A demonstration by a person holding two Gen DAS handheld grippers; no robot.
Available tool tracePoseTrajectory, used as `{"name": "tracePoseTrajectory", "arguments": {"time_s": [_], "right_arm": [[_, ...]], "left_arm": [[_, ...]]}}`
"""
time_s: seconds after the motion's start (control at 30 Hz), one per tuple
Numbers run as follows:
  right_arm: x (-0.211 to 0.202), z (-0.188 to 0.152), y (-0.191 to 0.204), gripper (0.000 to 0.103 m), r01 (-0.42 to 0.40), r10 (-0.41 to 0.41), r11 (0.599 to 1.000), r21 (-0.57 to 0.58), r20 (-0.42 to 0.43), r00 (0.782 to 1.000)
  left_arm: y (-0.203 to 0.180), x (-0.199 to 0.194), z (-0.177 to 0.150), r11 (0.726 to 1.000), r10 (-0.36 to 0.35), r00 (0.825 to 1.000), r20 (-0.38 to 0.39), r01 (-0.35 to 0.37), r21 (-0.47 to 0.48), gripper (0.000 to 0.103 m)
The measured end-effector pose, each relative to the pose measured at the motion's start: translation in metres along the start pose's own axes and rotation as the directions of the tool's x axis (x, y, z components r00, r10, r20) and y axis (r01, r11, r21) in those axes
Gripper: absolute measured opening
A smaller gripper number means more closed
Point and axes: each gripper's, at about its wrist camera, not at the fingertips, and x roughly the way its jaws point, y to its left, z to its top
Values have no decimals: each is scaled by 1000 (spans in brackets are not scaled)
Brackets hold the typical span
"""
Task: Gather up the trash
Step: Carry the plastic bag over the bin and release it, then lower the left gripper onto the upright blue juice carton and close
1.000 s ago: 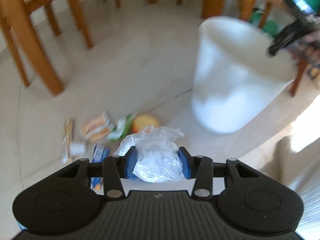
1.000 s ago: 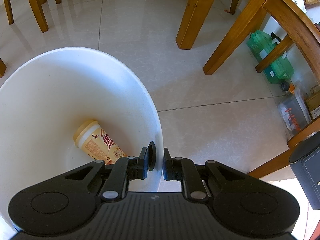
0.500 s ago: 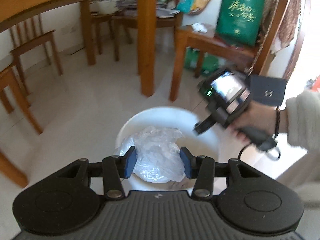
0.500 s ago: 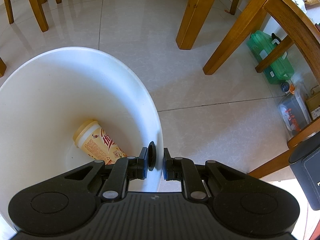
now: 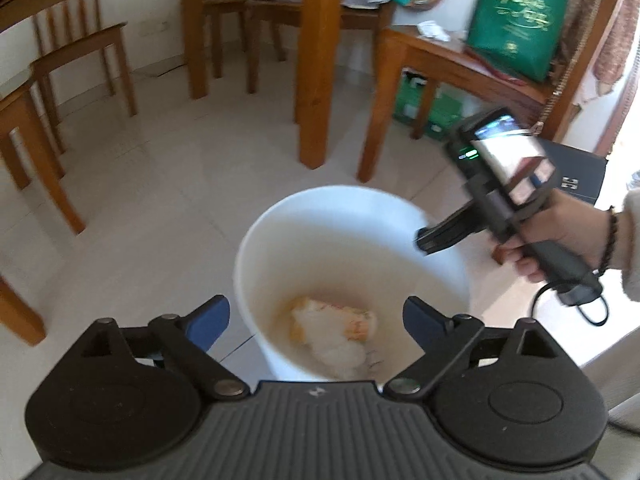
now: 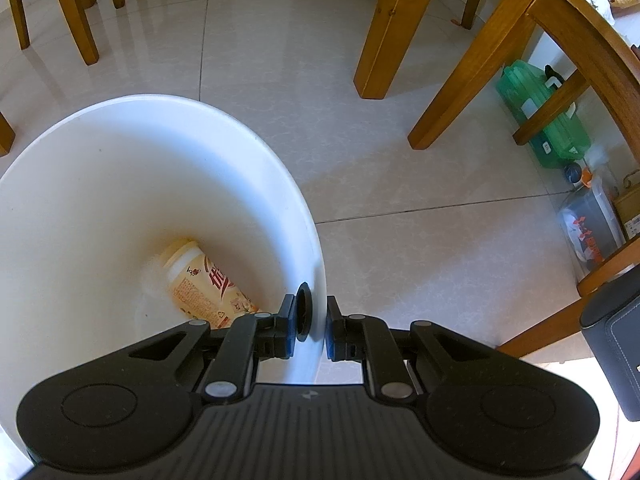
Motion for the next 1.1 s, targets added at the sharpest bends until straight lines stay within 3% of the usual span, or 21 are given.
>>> {"name": "tracePoseTrajectory", "arguments": {"time_s": [0.23, 0.43, 0.5, 0.6, 0.73, 1.03, 1.1], "right_arm": [[-1, -1, 2, 17, 4, -4, 1000, -2, 2, 1000], [0, -2, 0, 17, 4, -4, 1000, -6, 3, 1000], [0, -2, 0, 17, 4, -4, 1000, -6, 3, 1000], [0, -2, 1, 17, 5, -5, 1000, -9, 3, 1000], [0, -2, 0, 17, 6, -6, 1000, -9, 4, 1000], [-1, -1, 0, 18, 9, -9, 1000, -15, 5, 1000], [-1, -1, 0, 18, 10, -10, 1000, -18, 6, 1000]], "left_arm": [[37, 12, -50, 981, 148, 987, -67, -155, -120, 99], [64, 39, -106, 941, 199, 967, -159, -234, -246, 100], [71, 53, -124, 919, 243, 948, -205, -293, -266, 100], [81, 78, -154, 870, 323, 900, -293, -404, -283, 100], [96, 105, -190, 799, 367, 849, -381, -497, -339, 100], [118, 137, -225, 698, 353, 817, -456, -555, -453, 100], [121, 144, -234, 667, 342, 803, -488, -573, -476, 100]]}}
